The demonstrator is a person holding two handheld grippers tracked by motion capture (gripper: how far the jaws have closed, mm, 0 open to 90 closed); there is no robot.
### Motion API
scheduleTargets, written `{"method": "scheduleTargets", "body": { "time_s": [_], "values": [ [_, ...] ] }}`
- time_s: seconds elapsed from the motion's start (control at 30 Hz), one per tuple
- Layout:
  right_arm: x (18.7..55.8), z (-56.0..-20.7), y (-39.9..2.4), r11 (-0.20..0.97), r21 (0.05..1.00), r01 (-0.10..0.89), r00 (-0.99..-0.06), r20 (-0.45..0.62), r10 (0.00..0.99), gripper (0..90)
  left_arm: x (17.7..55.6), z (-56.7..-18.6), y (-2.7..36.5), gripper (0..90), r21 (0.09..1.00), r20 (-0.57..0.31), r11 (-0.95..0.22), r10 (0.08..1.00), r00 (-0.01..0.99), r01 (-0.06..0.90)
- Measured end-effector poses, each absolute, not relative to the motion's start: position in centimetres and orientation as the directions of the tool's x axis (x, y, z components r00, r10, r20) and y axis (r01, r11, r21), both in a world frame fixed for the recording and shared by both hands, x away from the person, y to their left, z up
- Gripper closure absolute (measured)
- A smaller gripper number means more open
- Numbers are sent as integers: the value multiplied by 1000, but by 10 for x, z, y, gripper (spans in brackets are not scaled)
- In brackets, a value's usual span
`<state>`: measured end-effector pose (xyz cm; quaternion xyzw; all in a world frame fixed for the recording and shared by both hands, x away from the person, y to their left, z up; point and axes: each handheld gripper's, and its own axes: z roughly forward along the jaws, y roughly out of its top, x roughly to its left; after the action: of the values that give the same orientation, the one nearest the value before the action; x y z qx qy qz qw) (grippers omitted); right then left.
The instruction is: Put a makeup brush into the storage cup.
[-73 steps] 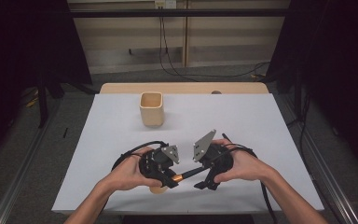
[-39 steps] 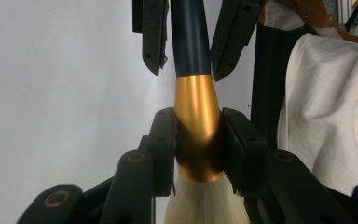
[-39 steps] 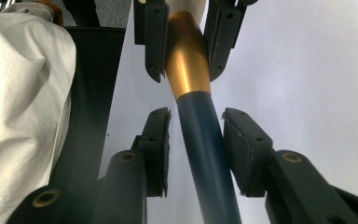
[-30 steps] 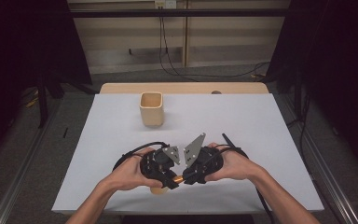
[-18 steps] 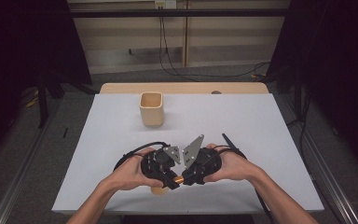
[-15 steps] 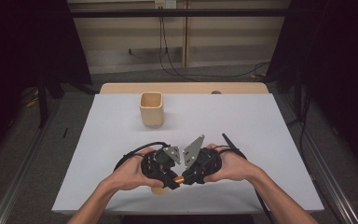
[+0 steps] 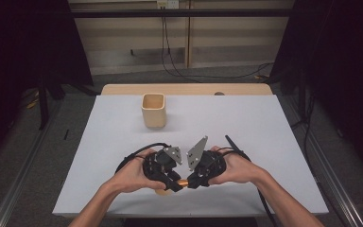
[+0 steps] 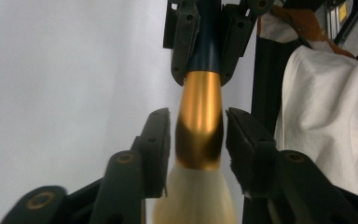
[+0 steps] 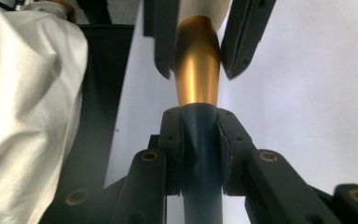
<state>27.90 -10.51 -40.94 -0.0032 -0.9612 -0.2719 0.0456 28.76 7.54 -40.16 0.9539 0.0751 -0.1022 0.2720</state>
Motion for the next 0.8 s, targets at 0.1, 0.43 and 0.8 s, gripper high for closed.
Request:
{"method": "scheduleTargets", "body": {
  "time_s": [0.1, 0.43, 0.8],
  "values": [
    [281, -409, -109, 847, 530, 44, -996, 93, -7, 746, 288, -401, 78, 505, 519, -236, -831, 89, 968, 202],
    [291, -413, -126, 820, 560, 115, -992, 111, 63, 745, 288, -402, 85, 291, 579, -213, -773, 161, 964, 257],
    [290, -412, -139, 813, 564, 146, -989, 104, 106, 745, 292, -406, 96, 134, 629, -168, -715, 258, 951, 305]
  ]
}}
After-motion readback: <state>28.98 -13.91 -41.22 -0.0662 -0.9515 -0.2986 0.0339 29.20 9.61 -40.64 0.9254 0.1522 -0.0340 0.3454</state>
